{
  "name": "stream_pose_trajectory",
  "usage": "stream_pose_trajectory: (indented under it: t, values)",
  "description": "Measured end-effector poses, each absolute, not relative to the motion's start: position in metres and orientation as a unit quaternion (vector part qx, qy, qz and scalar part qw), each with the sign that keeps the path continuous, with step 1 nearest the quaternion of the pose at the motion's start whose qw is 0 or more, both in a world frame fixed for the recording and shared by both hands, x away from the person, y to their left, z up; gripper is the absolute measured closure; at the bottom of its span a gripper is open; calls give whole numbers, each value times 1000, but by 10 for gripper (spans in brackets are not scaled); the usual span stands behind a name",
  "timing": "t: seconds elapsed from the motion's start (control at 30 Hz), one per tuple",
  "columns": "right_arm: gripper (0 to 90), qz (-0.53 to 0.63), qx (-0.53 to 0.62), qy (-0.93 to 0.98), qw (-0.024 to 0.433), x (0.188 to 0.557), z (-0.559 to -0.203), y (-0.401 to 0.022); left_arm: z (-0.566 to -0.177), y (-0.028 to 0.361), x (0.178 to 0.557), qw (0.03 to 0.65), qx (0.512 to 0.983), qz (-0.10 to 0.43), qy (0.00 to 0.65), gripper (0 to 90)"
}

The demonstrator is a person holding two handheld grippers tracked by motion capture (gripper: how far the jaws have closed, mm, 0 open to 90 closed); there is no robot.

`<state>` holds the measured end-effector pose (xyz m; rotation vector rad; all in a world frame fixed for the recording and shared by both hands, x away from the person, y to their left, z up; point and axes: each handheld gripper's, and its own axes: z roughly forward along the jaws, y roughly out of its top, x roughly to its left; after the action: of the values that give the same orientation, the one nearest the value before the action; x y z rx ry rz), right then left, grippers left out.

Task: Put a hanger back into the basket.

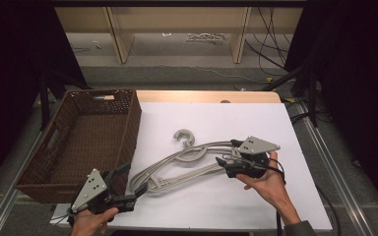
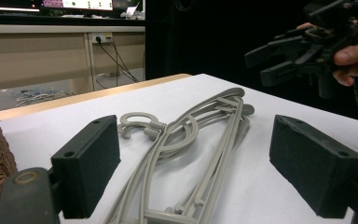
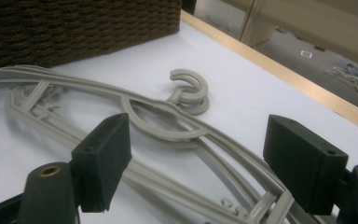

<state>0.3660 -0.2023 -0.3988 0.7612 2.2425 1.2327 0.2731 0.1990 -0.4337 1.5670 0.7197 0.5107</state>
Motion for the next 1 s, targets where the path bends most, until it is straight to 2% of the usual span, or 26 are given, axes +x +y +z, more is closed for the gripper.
stream_pose_trajectory:
  t: [0.27, 0.4, 0.63, 1.0]
  values:
    - [276, 418, 260, 843, 218, 400, -394, -189, -433, 199, 273, 624, 681, 223, 312, 158]
    - [321, 401, 249, 854, 220, 414, -394, -184, -433, 199, 273, 625, 680, 222, 313, 158]
    - [345, 365, 260, 868, 212, 435, -407, -183, -434, 198, 273, 624, 682, 221, 310, 158]
    - [433, 307, 220, 903, 205, 466, -432, -170, -434, 198, 274, 624, 682, 220, 311, 159]
